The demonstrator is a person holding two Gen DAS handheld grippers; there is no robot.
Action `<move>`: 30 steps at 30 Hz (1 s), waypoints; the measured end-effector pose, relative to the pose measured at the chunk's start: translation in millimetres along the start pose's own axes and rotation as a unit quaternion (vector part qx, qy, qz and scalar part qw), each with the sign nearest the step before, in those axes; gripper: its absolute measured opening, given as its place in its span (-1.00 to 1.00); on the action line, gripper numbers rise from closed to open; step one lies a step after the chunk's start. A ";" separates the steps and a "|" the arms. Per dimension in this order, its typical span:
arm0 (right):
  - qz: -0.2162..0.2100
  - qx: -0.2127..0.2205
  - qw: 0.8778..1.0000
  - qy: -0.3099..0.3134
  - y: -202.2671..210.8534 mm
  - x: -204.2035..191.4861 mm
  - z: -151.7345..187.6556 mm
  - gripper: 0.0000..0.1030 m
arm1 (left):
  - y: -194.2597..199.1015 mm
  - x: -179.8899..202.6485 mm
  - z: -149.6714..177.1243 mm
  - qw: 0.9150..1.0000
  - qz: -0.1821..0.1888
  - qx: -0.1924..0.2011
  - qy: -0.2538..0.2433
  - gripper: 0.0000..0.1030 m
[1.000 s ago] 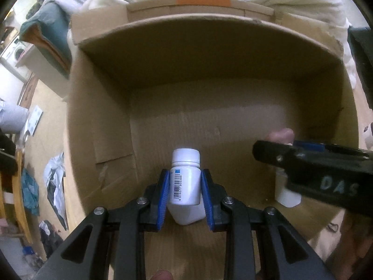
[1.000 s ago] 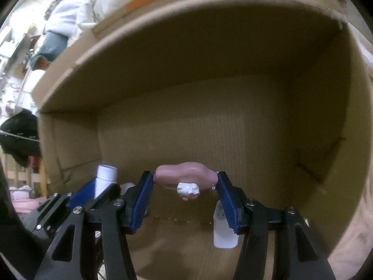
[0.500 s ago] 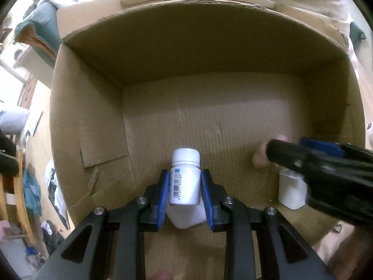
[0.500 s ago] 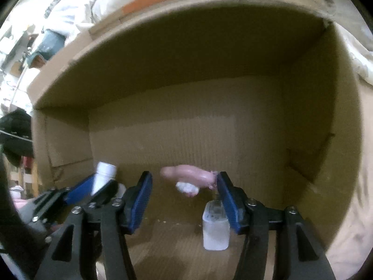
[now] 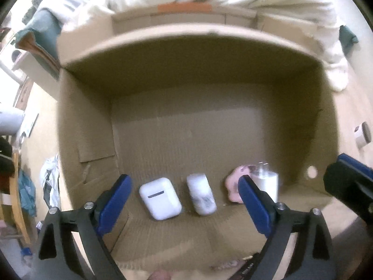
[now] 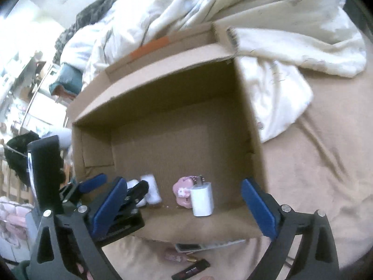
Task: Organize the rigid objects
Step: 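Grasp the black-red lighter with the left tool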
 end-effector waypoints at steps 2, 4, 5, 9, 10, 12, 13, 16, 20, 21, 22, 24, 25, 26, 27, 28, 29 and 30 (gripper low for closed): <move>-0.005 0.008 1.000 -0.003 9.5 2.5 0.6 1.00 | 14.7 3.4 2.6 1.000 0.001 0.009 0.000 0.77; -0.004 0.013 1.000 -0.001 18.9 3.7 2.8 1.00 | 29.0 3.3 4.3 1.000 -0.002 0.023 0.000 0.78; -0.004 0.016 1.000 0.000 23.1 3.2 3.7 1.00 | 35.1 1.2 5.0 1.000 -0.005 0.029 0.001 0.78; -0.008 0.022 1.000 -0.001 40.5 3.3 13.4 1.00 | 68.6 -14.2 4.5 0.999 -0.006 0.048 0.019 0.78; -0.011 0.022 1.000 -0.002 44.2 2.8 16.4 1.00 | 77.9 -21.0 8.4 0.998 -0.007 0.052 0.023 0.78; -0.013 0.024 1.000 -0.001 50.5 1.7 23.1 1.00 | 88.9 -26.2 14.9 0.998 -0.007 0.058 0.032 0.78; -0.014 0.025 1.000 0.001 54.0 1.3 26.9 1.00 | 93.9 -32.4 21.1 0.997 -0.006 0.063 0.039 0.78; -0.017 0.026 0.999 0.009 62.5 2.9 38.7 1.00 | 106.2 -37.5 38.6 0.996 0.000 0.071 0.060 0.79; -0.018 0.016 1.000 0.000 66.4 12.4 55.1 1.00 | 109.1 -45.2 68.3 0.996 0.000 0.067 0.066 0.79; -0.018 0.014 1.000 -0.001 66.7 14.5 58.7 1.00 | 109.5 -46.5 72.9 0.996 0.000 0.066 0.067 0.79; -0.016 0.013 1.000 -0.001 67.0 17.1 63.6 1.00 | 108.6 -48.2 78.8 0.995 0.000 0.064 0.072 0.79; -0.013 0.009 1.000 0.002 66.4 21.1 71.1 1.00 | 104.8 -50.4 90.7 0.995 0.000 0.055 0.083 0.79; -0.012 0.005 1.000 0.003 65.3 24.1 74.7 1.00 | 101.5 -50.6 96.5 0.995 0.001 0.049 0.089 0.79; -0.013 0.002 1.000 0.003 63.7 26.9 78.1 1.00 | 96.6 -49.2 103.0 0.995 0.005 0.040 0.095 0.79; -0.014 -0.001 1.000 0.003 62.5 29.3 81.0 1.00 | 92.6 -47.3 107.8 0.995 0.008 0.033 0.098 0.79; -0.017 -0.004 1.000 0.005 60.7 31.7 84.3 1.00 | 85.6 -42.0 115.1 0.995 0.011 0.022 0.096 0.79; -0.023 -0.006 1.000 0.010 59.1 32.6 86.7 1.00 | 80.7 -37.7 119.6 0.995 0.012 0.015 0.093 0.79; -0.031 -0.007 0.999 0.017 57.0 33.1 89.1 1.00 | 73.6 -31.0 126.7 0.996 0.010 0.003 0.088 0.79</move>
Point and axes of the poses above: each gripper's, at about its wrist camera, not at the fingertips, and y roughly against the way its jaws point, x to its right, z to its underside, the point moved 5 cm from there along -y, roughly the way its jaws point, and after that the axes turned 1 degree about -z, right-handed, at the moved point
